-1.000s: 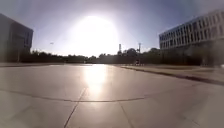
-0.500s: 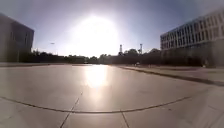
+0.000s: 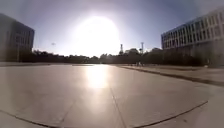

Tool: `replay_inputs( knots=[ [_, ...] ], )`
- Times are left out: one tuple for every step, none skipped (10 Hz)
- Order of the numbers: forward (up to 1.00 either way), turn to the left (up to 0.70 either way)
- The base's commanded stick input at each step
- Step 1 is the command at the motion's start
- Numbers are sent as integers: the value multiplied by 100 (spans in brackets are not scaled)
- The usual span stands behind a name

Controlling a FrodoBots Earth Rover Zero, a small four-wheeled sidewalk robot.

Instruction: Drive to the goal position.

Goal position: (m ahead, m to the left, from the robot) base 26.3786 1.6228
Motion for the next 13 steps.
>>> replay_inputs(
  knots=[
    [70, 0],
    [70, 0],
    [70, 0],
    [70, 0],
    [70, 0],
    [70, 0],
    [70, 0],
    [70, 0],
    [70, 0],
    [70, 0],
    [70, 0],
    [70, 0],
    [70, 0]
  ],
)
